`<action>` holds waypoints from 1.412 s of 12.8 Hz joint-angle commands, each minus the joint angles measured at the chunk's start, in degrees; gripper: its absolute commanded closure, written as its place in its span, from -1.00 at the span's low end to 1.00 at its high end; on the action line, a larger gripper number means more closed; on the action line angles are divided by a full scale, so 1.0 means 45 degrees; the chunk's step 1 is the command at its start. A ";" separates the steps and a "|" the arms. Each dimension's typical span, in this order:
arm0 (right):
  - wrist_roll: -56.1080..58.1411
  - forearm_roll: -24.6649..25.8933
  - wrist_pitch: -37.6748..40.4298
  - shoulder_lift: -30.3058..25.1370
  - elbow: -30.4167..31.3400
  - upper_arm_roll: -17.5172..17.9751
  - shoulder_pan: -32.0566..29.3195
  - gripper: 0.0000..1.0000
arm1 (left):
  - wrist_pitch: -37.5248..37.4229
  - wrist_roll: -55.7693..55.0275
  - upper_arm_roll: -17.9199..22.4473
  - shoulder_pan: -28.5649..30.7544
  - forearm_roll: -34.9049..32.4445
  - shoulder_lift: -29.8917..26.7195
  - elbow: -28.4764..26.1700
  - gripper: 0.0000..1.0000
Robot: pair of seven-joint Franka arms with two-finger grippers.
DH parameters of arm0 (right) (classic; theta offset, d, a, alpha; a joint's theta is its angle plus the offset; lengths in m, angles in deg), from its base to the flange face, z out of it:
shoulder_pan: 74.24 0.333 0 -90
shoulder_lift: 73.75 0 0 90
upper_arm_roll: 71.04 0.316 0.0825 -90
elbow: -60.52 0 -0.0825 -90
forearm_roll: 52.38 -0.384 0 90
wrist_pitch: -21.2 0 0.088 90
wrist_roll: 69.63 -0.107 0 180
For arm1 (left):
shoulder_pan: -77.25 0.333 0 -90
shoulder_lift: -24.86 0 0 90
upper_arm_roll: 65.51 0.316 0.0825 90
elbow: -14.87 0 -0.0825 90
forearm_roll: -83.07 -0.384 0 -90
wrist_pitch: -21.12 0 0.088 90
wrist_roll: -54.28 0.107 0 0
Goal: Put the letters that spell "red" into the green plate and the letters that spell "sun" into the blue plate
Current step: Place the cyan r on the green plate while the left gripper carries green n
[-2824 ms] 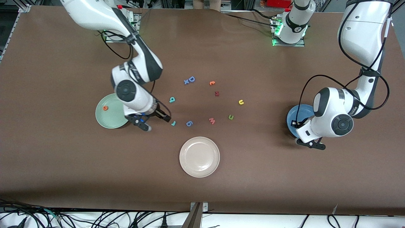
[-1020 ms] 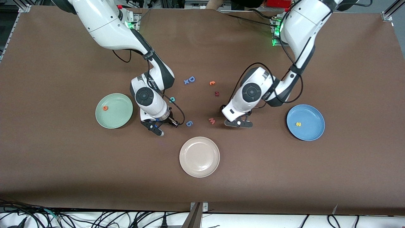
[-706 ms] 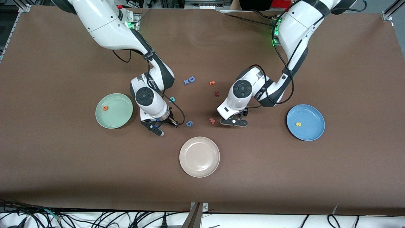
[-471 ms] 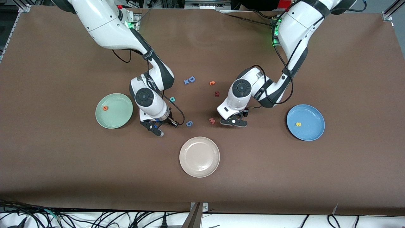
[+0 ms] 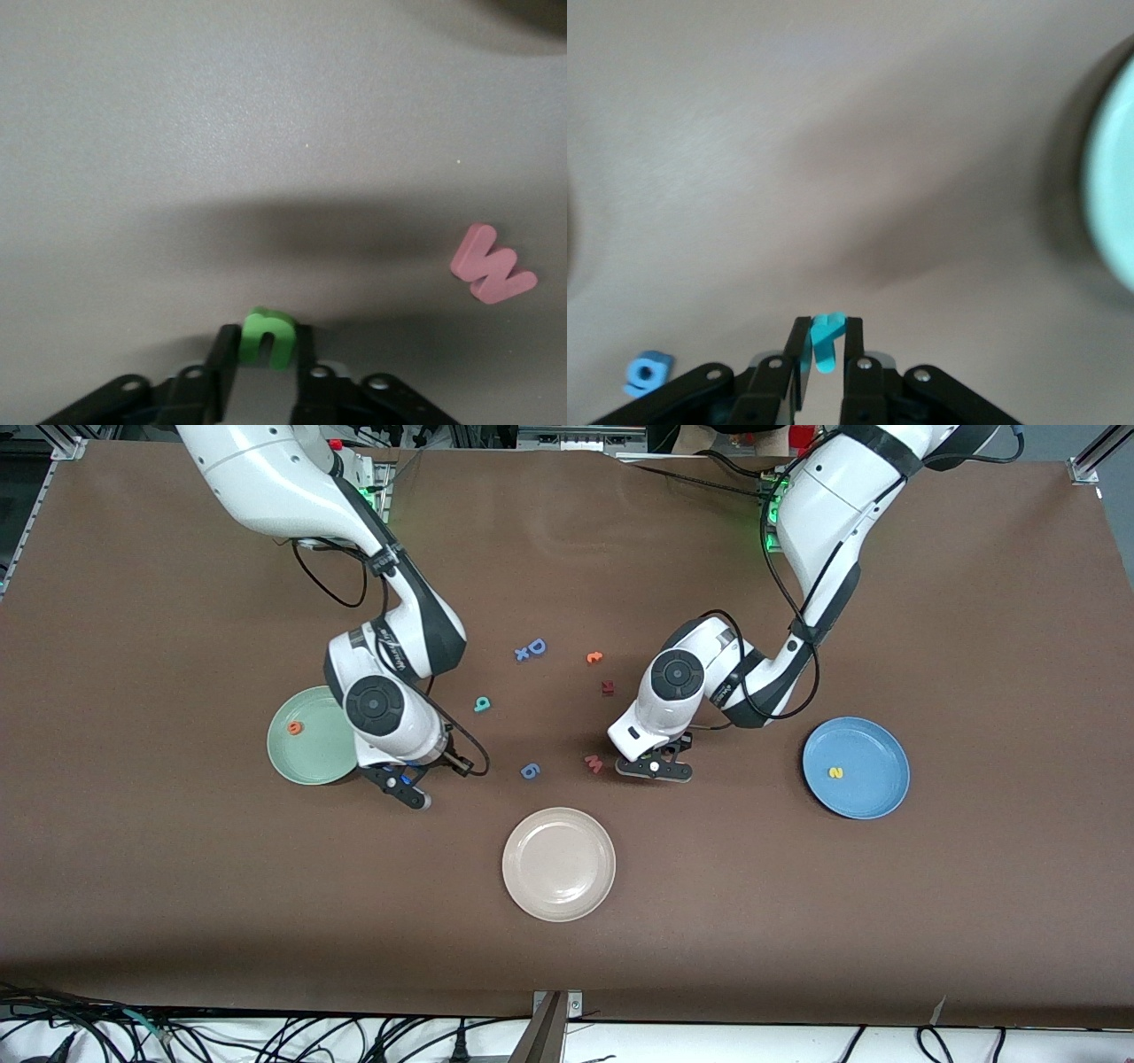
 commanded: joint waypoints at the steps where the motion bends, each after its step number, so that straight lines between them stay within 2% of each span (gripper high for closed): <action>1: 0.2332 0.0065 0.1766 -0.0881 0.0245 -0.0984 -0.0209 0.71 | 0.0077 -0.0352 0.0059 0.0010 -0.0504 0.0012 0.0023 0.81; 3: 0.4364 0.0026 0.2221 -0.1661 0.1178 -0.2058 -0.0209 0.71 | -0.0020 -0.0255 0.0059 0.0107 -0.0504 -0.0124 0.0081 0.87; 5: 0.6046 -0.0091 0.1833 -0.2210 0.2564 -0.2938 -0.0228 0.71 | -0.0680 -0.0176 0.0039 0.0418 -0.0523 -0.0494 0.0159 0.88; 8: 0.7611 -0.0131 -0.0641 -0.2544 0.5101 -0.3663 -0.0248 0.71 | -0.2456 0.1379 0.0000 0.1333 -0.0387 -0.0924 0.0530 0.89; 11: 0.8513 -0.0423 -0.1665 -0.2486 0.6066 -0.3919 -0.0287 0.68 | -0.3125 0.4560 -0.0020 0.3091 -0.0328 -0.1354 0.0355 0.86; 12: 0.8554 -0.0443 -0.1646 -0.2466 0.6086 -0.3919 -0.0384 0.56 | -0.3281 0.5170 -0.0020 0.3695 -0.0328 -0.1452 0.0336 0.86; 14: 0.8535 -0.0540 -0.1704 -0.2427 0.6086 -0.3919 -0.0404 -0.55 | -0.4002 0.5740 -0.0020 0.4518 -0.0328 -0.1453 0.0316 0.86; 15: 0.8534 -0.0676 -0.1666 -0.2485 0.6067 -0.3919 -0.0385 -0.72 | -0.4353 0.6129 -0.0020 0.4812 -0.0328 -0.1549 0.0335 0.86; 16: 0.8515 -0.0678 -0.1569 -0.2563 0.6009 -0.3919 -0.0385 -0.99 | -0.4646 0.6500 -0.0020 0.5163 -0.0328 -0.1628 0.0335 0.86; 18: 0.8224 -0.0832 -0.1355 -0.2952 0.5911 -0.3783 -0.0366 -0.99 | -0.4961 0.7708 -0.0039 0.6138 -0.0212 -0.1667 0.0045 0.86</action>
